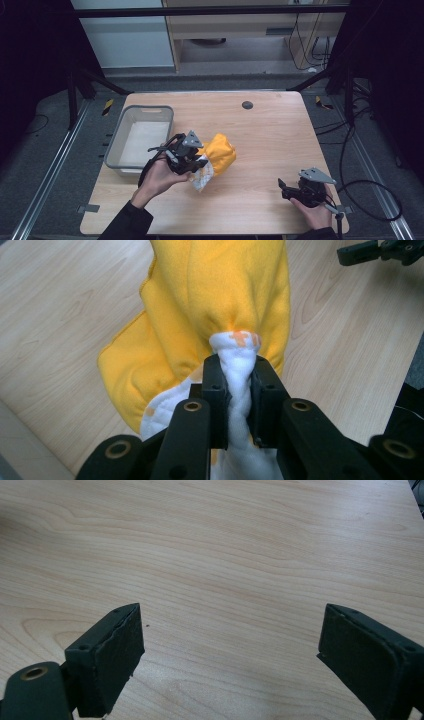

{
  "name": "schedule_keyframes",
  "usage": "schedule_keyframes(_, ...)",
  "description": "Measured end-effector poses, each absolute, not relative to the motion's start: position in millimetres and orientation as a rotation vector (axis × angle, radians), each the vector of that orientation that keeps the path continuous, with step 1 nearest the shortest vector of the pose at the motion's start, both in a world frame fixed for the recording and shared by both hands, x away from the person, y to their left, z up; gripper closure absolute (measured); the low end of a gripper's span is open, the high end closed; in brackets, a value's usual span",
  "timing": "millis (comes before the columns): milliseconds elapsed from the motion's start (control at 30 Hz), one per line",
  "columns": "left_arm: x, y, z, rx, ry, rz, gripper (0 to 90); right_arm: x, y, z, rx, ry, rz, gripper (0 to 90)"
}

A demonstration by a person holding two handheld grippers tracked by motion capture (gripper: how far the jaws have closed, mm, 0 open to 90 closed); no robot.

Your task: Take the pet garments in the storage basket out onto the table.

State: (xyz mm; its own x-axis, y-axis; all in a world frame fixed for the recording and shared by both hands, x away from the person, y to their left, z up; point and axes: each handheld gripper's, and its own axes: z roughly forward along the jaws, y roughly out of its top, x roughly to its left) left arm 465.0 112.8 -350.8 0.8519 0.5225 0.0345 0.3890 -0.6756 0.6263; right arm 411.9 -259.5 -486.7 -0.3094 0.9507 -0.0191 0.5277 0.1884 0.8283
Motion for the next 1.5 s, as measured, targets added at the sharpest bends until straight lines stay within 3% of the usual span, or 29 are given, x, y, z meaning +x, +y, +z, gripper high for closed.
schedule_keyframes(1500, 469.1, 76.6, -420.3, 2.498, 0.555, 0.185, 75.4, 411.9, -258.8, -487.3, 1.379, 1.928, 0.997, 10.8)
